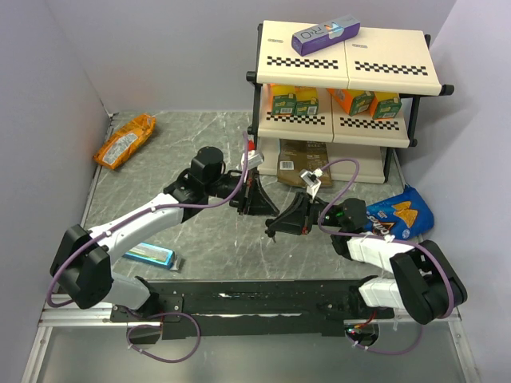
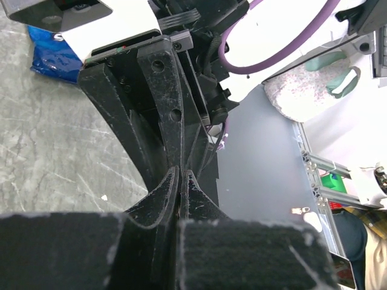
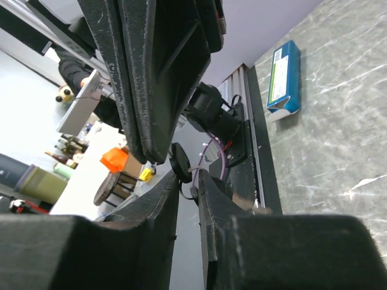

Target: Unlock with the key

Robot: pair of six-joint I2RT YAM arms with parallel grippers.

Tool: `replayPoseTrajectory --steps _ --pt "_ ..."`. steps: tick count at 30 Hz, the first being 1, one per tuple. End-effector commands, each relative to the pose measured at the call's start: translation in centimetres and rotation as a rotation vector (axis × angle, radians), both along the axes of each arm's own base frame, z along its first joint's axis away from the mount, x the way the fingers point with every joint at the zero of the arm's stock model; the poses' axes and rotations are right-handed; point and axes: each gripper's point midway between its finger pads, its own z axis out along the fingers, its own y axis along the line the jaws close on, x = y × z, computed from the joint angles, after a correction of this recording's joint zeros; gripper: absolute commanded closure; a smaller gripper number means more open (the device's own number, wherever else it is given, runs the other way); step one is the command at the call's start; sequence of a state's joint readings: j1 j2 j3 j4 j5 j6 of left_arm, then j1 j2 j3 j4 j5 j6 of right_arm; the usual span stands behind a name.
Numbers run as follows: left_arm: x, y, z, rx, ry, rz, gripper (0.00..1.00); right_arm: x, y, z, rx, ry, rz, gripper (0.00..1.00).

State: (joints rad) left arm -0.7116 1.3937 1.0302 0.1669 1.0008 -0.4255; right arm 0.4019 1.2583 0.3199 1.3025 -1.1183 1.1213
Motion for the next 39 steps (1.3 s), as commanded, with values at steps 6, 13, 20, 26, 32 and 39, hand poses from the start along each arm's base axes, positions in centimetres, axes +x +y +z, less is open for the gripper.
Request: replayPoseTrajectory --steps 6,13,20,26,32,39 --pt "-1.0 -0.2 1.0 -0.03 -0.034 -0.054 0.99 -0.4 -0.5 3.9 0.115 -0.285 -0.04 0.66" --pt "-0.8 -0.5 0.8 -0.033 -0.017 -0.039 0.99 0.0 0.3 3.5 0.066 -0.316 -0.073 0.62" --pt "-0.6 -0.6 0.9 -0.035 -0.026 -0.012 0.99 0.1 1.0 3.0 0.014 -0.339 -0.086 0.63" --pt "-0.4 -0.5 1.1 -0.041 -0.032 0.012 0.99 0.2 1.1 2.7 0.005 -0.336 -0.09 0.66" --pt "-0.3 -0.3 1.5 -0.049 -0.052 0.032 0.99 0.3 1.1 2.2 -0.008 -0.33 -0.096 0.66" --pt "-0.2 -0.3 1.5 -0.045 -0.058 0.039 0.99 0.4 1.0 1.7 -0.027 -0.324 -0.107 0.78"
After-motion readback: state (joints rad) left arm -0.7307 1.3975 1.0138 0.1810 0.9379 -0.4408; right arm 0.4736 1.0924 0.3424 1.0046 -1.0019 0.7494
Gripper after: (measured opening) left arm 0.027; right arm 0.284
